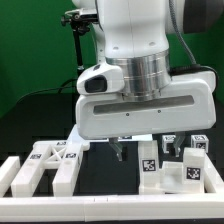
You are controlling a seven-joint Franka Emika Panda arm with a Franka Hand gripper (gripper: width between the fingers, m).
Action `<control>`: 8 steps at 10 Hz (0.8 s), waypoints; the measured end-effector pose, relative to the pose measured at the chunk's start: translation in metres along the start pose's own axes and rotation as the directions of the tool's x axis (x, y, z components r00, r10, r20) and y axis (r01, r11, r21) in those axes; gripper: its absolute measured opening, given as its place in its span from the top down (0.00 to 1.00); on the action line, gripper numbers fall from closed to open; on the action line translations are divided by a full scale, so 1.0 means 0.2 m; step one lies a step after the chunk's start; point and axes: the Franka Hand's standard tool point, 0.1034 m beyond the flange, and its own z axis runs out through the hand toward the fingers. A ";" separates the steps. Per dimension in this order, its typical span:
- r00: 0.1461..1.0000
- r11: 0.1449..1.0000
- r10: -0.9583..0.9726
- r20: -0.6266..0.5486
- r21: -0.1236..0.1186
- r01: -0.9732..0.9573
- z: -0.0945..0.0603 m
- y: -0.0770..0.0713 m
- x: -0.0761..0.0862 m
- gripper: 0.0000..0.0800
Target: Assemble chair
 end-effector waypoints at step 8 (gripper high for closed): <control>0.735 0.738 0.674 -0.072 0.059 -0.672 0.01 -0.07 0.05 0.64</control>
Offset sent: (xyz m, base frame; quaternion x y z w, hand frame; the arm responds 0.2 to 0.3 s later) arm 0.0000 0.0000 0.0000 0.0000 0.0000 0.1938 0.9810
